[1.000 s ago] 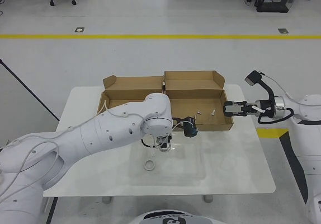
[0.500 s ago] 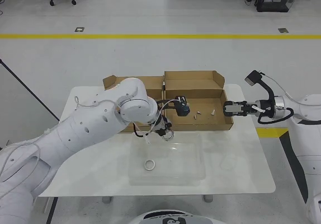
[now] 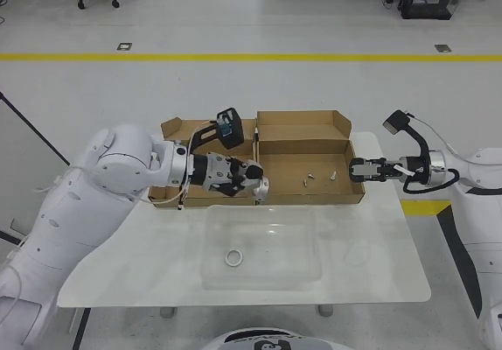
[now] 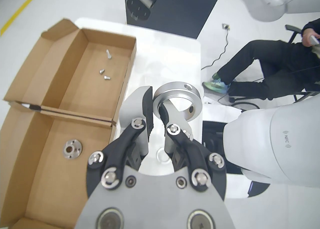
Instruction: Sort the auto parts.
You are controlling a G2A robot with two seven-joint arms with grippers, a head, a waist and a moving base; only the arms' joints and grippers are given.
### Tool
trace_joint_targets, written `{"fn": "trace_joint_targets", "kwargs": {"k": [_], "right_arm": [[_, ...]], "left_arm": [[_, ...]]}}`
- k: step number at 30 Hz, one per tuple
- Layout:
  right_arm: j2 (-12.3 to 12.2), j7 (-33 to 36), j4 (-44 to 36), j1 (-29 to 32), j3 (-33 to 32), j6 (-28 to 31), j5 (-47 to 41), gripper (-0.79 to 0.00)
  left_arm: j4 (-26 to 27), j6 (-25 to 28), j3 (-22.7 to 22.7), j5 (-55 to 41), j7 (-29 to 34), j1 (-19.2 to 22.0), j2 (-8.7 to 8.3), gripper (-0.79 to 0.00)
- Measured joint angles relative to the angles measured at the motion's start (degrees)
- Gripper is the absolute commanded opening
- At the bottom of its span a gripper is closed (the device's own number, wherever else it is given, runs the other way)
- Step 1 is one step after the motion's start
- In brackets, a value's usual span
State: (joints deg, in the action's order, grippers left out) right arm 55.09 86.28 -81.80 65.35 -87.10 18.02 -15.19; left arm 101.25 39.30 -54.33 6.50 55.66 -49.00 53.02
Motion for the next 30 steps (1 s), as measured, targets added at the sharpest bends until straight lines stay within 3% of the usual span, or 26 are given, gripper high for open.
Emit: {"fn": "trace_joint_targets", "kwargs": {"k": [16,30], "right_arm": [[0.0,0.0,0.0,0.0,0.0,0.0,0.0,0.000],[0.0,0.0,0.0,0.0,0.0,0.0,0.0,0.000]], "left_arm": [[-2.2,18.7,-3.2,-12.7,-16.1,-0.7,0.80,-0.785],[6.6,18.7,-8.3,-15.2,-28.4,-3.5,4.31,-0.785]]}}
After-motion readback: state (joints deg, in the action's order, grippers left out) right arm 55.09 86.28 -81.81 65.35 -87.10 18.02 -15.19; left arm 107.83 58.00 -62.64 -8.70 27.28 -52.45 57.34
